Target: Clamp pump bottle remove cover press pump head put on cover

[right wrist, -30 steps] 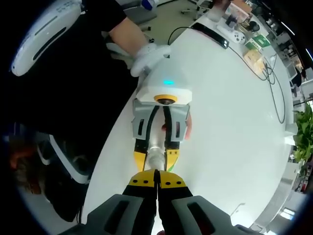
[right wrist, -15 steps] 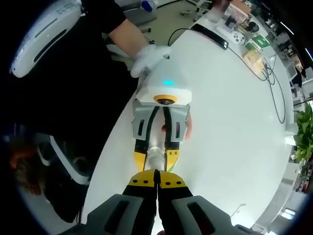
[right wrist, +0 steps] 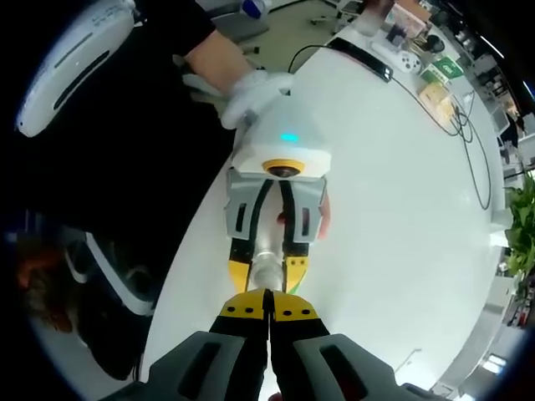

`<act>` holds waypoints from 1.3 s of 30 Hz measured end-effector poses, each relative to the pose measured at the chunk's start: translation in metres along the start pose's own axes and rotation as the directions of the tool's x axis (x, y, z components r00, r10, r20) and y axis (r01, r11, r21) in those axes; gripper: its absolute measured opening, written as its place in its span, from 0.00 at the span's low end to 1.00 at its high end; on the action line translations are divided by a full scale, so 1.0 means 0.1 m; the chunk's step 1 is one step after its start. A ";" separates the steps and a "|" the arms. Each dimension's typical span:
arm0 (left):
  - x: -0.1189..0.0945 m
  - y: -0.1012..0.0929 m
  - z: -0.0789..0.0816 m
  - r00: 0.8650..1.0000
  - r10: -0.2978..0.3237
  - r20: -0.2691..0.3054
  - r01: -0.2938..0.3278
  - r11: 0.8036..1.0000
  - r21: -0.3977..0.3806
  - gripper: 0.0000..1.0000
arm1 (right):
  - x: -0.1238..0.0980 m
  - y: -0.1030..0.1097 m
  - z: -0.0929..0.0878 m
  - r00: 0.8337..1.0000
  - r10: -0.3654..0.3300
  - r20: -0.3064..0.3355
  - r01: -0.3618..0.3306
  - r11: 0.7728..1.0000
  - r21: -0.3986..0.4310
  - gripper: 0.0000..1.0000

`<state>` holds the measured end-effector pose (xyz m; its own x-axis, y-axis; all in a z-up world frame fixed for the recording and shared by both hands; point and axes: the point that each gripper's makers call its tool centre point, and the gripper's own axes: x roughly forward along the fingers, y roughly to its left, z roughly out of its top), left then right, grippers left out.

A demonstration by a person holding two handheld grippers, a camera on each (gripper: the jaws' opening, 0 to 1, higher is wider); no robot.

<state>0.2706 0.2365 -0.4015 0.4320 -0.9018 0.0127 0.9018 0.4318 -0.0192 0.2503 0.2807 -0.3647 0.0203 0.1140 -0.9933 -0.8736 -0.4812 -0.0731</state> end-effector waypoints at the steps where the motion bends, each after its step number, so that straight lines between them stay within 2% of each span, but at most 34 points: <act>1: 0.00 0.00 0.00 1.000 0.000 0.000 0.000 1.000 0.001 0.16 | -0.01 0.00 0.00 1.000 -0.001 -0.001 0.001 1.000 0.001 0.00; 11: 0.00 0.01 0.00 1.000 0.001 0.001 -0.001 1.000 0.001 0.16 | -0.06 -0.02 0.00 1.000 -0.016 0.015 0.016 0.999 0.029 0.00; 39: 0.00 -0.01 0.00 1.000 0.002 0.000 -0.002 1.000 0.004 0.16 | -0.04 -0.01 0.00 1.000 -0.008 0.003 0.007 1.000 0.024 0.00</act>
<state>0.2695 0.2365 -0.4019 0.4336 -0.9010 0.0124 0.9011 0.4334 -0.0155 0.2509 0.2808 -0.3602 0.0255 0.1200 -0.9924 -0.8847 -0.4596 -0.0783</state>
